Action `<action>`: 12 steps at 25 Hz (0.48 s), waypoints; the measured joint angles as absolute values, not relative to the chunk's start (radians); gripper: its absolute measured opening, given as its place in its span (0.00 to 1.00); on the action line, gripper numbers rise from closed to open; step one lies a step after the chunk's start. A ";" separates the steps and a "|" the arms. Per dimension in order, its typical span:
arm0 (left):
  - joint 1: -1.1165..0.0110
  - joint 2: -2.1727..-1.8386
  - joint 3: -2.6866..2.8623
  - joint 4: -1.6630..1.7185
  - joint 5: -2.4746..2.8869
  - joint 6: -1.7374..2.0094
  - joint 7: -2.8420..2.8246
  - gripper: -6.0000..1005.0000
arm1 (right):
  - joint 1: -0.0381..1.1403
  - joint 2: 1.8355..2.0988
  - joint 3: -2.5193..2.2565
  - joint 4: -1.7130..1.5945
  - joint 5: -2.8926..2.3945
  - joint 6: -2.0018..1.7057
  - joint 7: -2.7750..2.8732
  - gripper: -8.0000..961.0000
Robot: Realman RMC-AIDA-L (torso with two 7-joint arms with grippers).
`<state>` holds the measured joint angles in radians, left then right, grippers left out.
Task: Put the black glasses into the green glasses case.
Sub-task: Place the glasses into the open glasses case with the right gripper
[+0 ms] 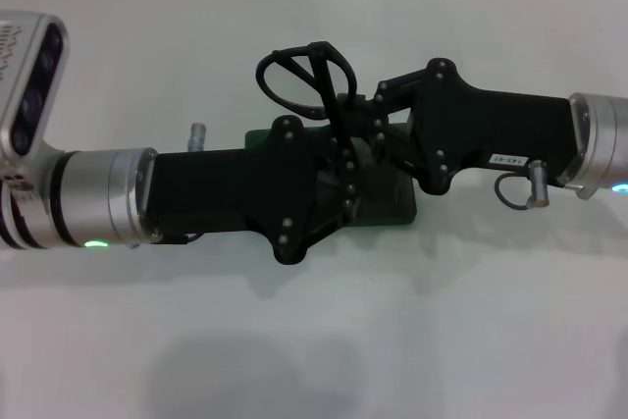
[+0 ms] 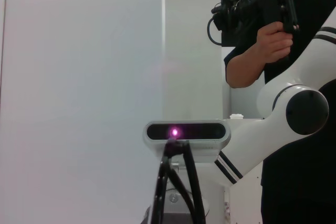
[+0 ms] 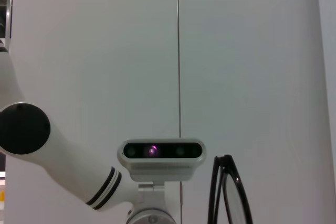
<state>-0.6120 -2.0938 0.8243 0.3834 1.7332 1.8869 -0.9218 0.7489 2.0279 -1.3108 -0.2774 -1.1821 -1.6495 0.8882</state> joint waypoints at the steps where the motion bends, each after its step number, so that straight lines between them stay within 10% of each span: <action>1: -0.612 -2.094 0.824 0.383 1.733 1.887 -0.922 0.01 | 0.749 2.028 -1.311 -0.277 -1.182 -1.651 0.888 0.05; 12: -0.612 -2.094 0.821 0.383 1.733 1.887 -0.922 0.01 | 0.749 2.028 -1.312 -0.276 -1.183 -1.653 0.888 0.05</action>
<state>-0.6121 -2.0939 0.8206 0.3834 1.7333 1.8868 -0.9219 0.7495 2.0279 -1.3116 -0.2761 -1.1827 -1.6535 0.8882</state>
